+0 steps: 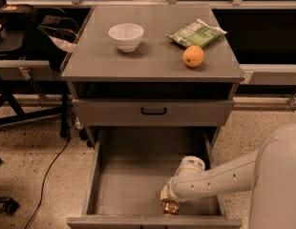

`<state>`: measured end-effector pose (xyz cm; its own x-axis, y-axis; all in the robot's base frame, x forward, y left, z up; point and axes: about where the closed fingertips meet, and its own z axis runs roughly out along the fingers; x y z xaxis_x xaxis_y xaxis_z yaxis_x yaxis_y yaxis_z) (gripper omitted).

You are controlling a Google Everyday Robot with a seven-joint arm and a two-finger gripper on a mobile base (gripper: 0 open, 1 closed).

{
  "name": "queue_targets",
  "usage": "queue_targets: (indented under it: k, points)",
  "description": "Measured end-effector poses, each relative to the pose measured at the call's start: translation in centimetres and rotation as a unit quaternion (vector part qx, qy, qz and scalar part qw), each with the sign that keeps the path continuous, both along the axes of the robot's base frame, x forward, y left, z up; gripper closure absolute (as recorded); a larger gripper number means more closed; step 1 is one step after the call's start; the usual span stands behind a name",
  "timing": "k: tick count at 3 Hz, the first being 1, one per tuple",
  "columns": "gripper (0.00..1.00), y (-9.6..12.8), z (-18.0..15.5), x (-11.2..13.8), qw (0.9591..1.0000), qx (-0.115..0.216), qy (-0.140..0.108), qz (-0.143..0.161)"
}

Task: Pick orange can from middle drawer and place on counter

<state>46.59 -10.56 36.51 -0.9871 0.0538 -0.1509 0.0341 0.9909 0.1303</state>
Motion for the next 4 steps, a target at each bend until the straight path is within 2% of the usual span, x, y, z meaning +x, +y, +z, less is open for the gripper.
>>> queue_targets:
  k: [1, 2, 3, 4]
  points:
    - [1.0, 0.4, 0.7, -0.2, 0.9994, 0.01, -0.005, 0.032]
    - [1.0, 1.0, 2.8, -0.4, 0.997, 0.058, -0.022, 0.048]
    - [1.0, 4.2, 4.7, -1.0, 0.9897, 0.132, -0.034, 0.044]
    - [1.0, 6.1, 8.5, 1.4, 0.9792, 0.198, -0.043, 0.008]
